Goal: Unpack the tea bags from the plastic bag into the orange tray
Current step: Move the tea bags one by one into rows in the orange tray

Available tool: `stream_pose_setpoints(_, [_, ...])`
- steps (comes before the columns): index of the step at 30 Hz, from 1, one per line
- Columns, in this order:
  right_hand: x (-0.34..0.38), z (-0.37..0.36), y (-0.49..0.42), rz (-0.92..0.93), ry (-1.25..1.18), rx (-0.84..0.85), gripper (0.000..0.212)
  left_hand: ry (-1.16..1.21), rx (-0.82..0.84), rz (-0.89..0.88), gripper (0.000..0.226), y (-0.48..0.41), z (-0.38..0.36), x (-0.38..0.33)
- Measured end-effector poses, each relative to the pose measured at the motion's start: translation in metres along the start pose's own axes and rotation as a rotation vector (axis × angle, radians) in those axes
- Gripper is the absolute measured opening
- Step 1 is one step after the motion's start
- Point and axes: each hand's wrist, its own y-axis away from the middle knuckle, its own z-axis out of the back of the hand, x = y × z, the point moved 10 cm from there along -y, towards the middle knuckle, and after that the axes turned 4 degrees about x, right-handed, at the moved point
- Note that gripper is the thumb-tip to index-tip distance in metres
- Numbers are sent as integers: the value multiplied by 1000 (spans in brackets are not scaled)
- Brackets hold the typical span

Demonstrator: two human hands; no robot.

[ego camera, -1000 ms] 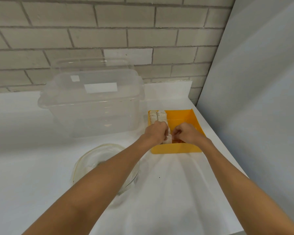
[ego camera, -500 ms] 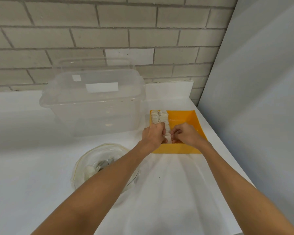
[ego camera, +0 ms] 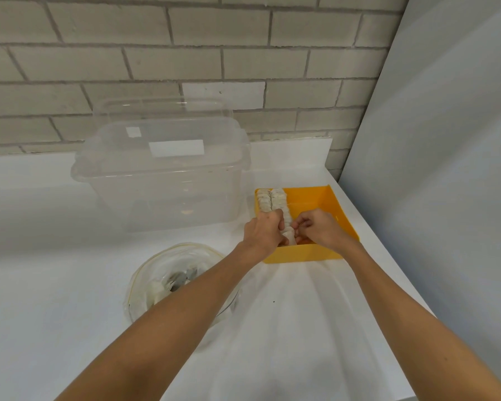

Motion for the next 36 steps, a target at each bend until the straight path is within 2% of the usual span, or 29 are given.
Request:
stream_pose_setpoints(4, [1, 2, 2, -1, 22, -4, 19, 24, -5, -3, 27, 1, 2, 1])
stream_pose_setpoints(9, [19, 21, 5, 82, 193, -71, 23, 160, -56, -5, 29, 7, 22, 5])
stream_pose_setpoints(17, [102, 30, 35, 296, 116, -144, 22, 339, -193, -72, 19, 49, 91, 33])
stream_pose_setpoints(22, [148, -27, 48, 383, 48, 26, 19, 349, -185, -8, 14, 90, 109, 69])
stream_pose_setpoints(29, [170, -130, 59, 432, 142, 338, 21, 245, -2, 108, 3, 133, 87, 125])
stream_pose_setpoints(33, [166, -168, 63, 397, 263, 427, 24, 161, 35, 147, 19, 146, 75, 146])
stream_pose_setpoints(36, [154, -195, 64, 346, 388, 450, 15, 162, 17, 173, 26, 152, 71, 156])
